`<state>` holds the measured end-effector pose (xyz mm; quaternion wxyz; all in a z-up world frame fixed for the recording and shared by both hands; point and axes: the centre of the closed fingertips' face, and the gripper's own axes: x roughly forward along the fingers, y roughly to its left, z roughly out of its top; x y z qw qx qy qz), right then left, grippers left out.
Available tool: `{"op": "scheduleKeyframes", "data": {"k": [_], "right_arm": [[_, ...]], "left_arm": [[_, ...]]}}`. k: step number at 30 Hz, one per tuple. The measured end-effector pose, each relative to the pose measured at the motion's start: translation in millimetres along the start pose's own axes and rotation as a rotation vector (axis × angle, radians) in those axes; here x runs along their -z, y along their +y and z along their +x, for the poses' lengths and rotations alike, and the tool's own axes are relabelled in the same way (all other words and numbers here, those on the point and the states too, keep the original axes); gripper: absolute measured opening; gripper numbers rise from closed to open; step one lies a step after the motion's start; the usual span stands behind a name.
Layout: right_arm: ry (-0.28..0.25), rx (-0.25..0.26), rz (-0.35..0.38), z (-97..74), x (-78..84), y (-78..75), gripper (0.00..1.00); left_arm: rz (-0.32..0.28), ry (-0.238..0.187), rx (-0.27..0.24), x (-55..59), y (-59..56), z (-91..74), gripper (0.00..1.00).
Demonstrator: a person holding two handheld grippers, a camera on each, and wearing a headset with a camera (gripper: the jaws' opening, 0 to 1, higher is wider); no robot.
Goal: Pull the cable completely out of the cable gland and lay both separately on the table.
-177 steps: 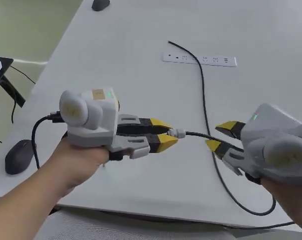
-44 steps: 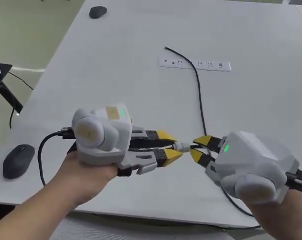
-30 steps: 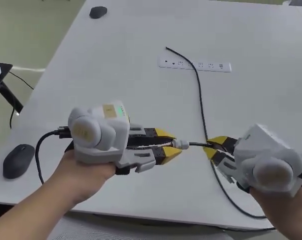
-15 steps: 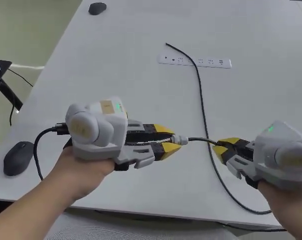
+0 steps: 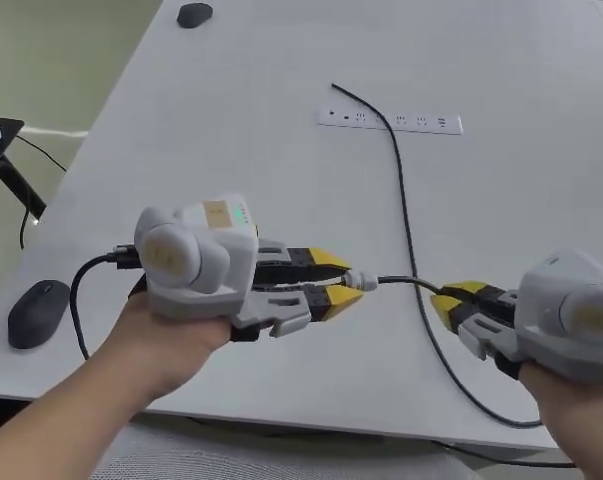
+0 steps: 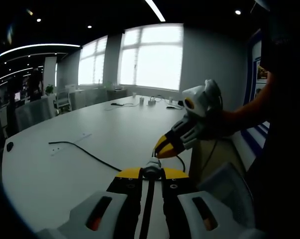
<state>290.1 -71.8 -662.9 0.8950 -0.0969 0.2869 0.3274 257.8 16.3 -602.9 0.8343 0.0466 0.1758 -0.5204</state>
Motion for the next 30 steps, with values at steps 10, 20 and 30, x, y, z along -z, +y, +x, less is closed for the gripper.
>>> {"op": "scheduleKeyframes", "data": {"k": [10,20,30], "right_arm": [[0.004,0.025,-0.162,-3.7,-6.1,-3.2,0.05],[-0.049,-0.022,-0.468,-22.4,-36.3,21.6,0.21],[-0.061,-0.118,-0.644,-13.1,-51.8,63.8,0.17]], "left_arm": [[-0.001,0.000,0.003,-2.4,-0.8,0.0,0.15],[0.021,0.015,0.017,-4.0,-4.3,3.4,0.15],[0.016,0.015,0.034,-3.8,-7.5,6.5,0.15]]}}
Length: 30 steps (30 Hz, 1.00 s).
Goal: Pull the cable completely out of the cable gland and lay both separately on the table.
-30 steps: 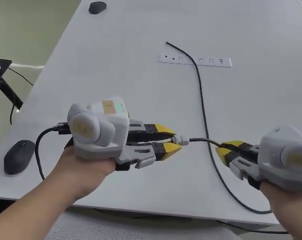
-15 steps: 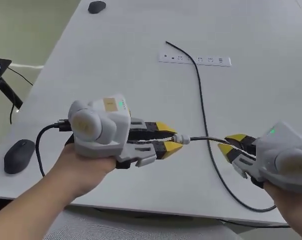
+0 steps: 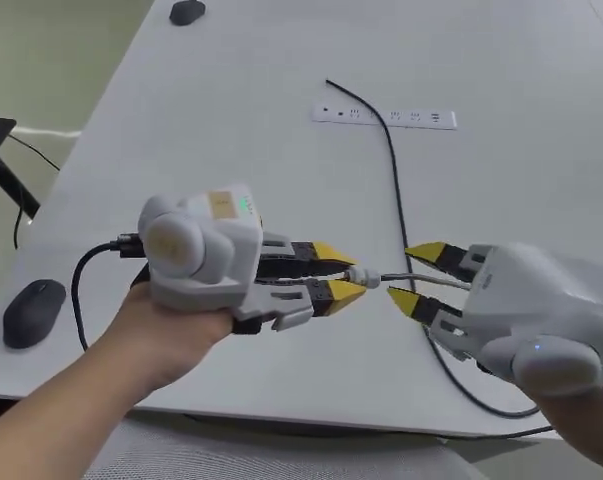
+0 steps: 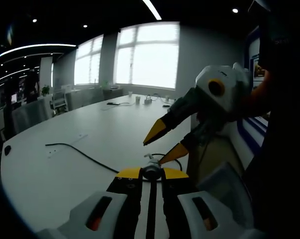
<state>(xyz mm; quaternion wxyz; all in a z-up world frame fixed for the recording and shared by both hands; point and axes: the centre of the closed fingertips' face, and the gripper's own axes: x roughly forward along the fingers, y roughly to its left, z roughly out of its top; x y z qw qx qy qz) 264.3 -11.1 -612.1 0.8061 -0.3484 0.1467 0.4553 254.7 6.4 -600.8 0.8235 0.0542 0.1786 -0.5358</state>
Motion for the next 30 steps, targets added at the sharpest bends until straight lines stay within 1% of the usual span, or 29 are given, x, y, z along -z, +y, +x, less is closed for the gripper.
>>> {"op": "scheduleKeyframes", "data": {"k": [2,3,6,7,8,12,15,18,22,24,27,28,30], "right_arm": [[-0.015,-0.016,-0.006,3.8,-5.2,4.9,0.14],[-0.013,-0.024,-0.009,6.6,-6.0,7.2,0.12],[-0.006,-0.017,-0.012,9.7,-4.9,8.2,0.03],[-0.005,-0.012,-0.011,9.8,-3.9,6.9,0.03],[-0.007,-0.017,0.011,10.5,-3.9,7.5,0.03],[-0.011,-0.024,0.020,12.0,-3.7,9.3,0.02],[0.010,-0.010,0.025,12.4,-0.2,6.7,0.01],[0.025,0.002,0.061,11.6,5.7,1.8,0.01],[0.035,0.010,0.080,10.7,12.4,-0.9,0.01],[0.053,0.019,0.123,9.8,19.7,-4.0,0.01],[0.057,0.023,0.176,8.5,24.9,-6.1,0.01],[0.061,0.026,0.212,7.7,28.6,-7.0,0.01],[0.071,0.031,0.238,6.9,34.4,-8.4,0.01]], "left_arm": [[0.001,0.000,0.000,0.0,0.0,0.2,0.15],[0.000,-0.001,0.000,-0.1,0.0,0.3,0.15],[-0.002,-0.005,-0.006,-1.0,2.5,-0.9,0.15],[-0.002,-0.003,-0.005,-0.7,2.4,-1.0,0.15],[0.000,0.000,-0.005,-0.2,2.5,-1.4,0.15],[0.000,0.003,-0.007,2.3,2.9,-2.6,0.15],[-0.007,-0.006,-0.012,1.8,4.0,-3.3,0.15],[-0.008,-0.008,-0.008,1.0,4.4,-3.8,0.15],[-0.011,-0.012,-0.005,-0.5,5.2,-4.6,0.15],[-0.013,-0.013,-0.004,-0.6,5.4,-4.7,0.15],[-0.010,-0.013,-0.001,-0.8,5.2,-4.4,0.15],[-0.009,-0.013,0.001,-1.0,4.9,-4.3,0.15],[-0.009,-0.013,0.003,-1.1,4.8,-4.3,0.15]]}}
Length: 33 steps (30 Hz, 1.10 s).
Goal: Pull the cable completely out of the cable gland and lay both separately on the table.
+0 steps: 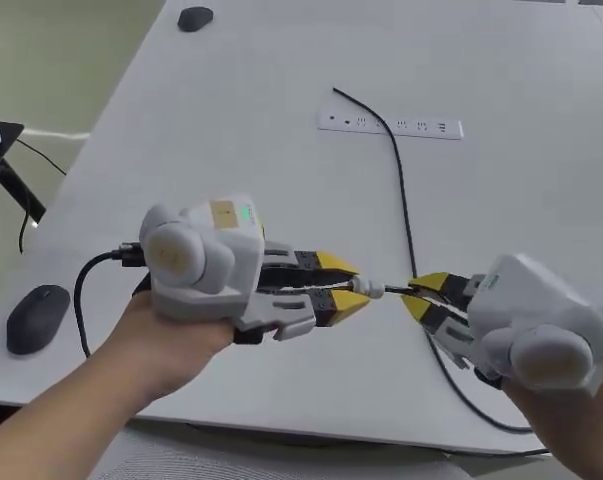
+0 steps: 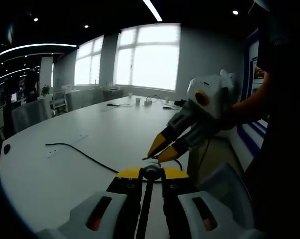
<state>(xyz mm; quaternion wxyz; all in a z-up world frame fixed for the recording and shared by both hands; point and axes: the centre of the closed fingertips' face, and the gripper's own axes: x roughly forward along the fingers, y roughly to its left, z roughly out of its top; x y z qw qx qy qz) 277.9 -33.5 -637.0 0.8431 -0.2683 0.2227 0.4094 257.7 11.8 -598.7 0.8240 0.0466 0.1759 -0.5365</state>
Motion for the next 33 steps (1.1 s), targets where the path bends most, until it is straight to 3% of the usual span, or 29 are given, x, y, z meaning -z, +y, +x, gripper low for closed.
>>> {"op": "scheduleKeyframes", "data": {"k": [6,9,15,19,25,33], "right_arm": [[0.022,0.019,0.082,0.1,14.1,-6.4,0.01],[0.030,0.023,0.161,1.4,22.5,-8.6,0.01],[0.023,-0.024,0.405,6.4,33.8,-5.6,0.01],[0.031,-0.040,0.518,9.5,40.9,-4.0,0.01],[0.075,-0.027,0.528,14.6,55.7,-3.3,0.01],[0.069,-0.022,0.458,16.2,52.1,-1.6,0.02]], "left_arm": [[-0.001,0.003,-0.001,0.7,2.0,-1.1,0.15],[-0.004,0.000,-0.005,0.3,3.6,-1.4,0.15],[-0.007,-0.010,-0.015,-1.5,6.2,-1.9,0.15],[-0.007,-0.011,-0.017,-1.8,7.1,-2.3,0.15],[-0.009,-0.009,-0.021,-1.0,7.9,-3.8,0.15],[-0.014,-0.012,-0.021,-1.1,8.3,-4.9,0.15]]}}
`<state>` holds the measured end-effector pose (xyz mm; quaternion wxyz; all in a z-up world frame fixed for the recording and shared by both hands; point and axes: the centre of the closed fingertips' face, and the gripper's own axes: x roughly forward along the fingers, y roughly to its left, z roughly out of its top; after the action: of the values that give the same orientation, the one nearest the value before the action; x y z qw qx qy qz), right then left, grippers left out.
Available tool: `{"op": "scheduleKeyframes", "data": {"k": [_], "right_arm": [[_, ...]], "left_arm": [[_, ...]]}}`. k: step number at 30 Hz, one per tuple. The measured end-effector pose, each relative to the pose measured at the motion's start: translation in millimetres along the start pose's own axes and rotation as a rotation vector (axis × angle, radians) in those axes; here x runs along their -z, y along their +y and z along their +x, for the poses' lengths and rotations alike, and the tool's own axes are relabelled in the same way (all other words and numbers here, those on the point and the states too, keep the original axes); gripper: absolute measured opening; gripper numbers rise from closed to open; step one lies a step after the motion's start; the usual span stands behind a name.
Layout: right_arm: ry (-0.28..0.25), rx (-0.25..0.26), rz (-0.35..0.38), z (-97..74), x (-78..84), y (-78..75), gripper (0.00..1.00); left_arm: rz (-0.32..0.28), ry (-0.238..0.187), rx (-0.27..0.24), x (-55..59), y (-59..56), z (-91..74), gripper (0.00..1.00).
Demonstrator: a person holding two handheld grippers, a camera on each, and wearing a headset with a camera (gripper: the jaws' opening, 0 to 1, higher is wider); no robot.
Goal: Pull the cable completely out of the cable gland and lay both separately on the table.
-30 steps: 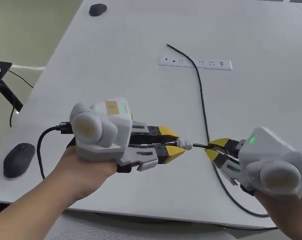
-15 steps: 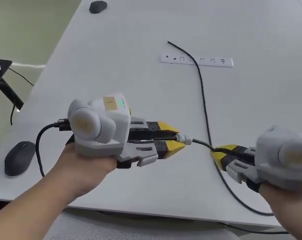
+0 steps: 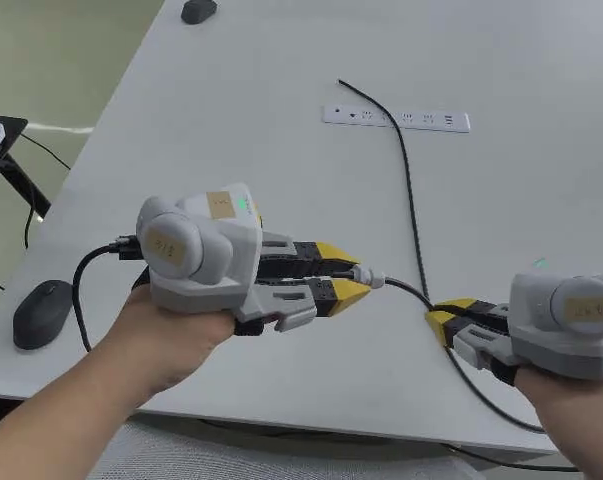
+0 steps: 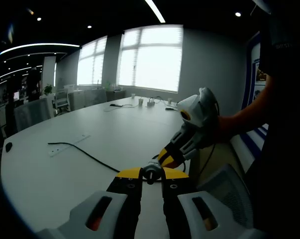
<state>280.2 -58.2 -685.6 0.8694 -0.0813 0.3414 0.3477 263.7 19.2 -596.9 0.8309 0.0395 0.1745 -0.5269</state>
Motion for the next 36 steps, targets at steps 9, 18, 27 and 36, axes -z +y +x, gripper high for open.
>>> {"op": "scheduleKeyframes", "data": {"k": [9,18,27,36], "right_arm": [[-0.021,0.008,-0.056,-2.0,-7.1,-3.0,0.04],[-0.058,0.011,-0.208,-10.0,-25.7,-0.3,0.16],[-0.106,-0.030,-0.555,-17.0,-59.6,36.8,0.26],[-0.129,-0.070,-0.628,-9.9,-66.5,59.2,0.17]], "left_arm": [[-0.009,-0.007,-0.001,0.4,0.8,-2.7,0.15],[-0.014,0.003,-0.006,3.8,2.9,-3.3,0.15],[-0.032,0.008,-0.007,5.6,2.8,-3.0,0.15],[-0.035,-0.001,-0.006,3.0,0.5,-2.0,0.15]]}}
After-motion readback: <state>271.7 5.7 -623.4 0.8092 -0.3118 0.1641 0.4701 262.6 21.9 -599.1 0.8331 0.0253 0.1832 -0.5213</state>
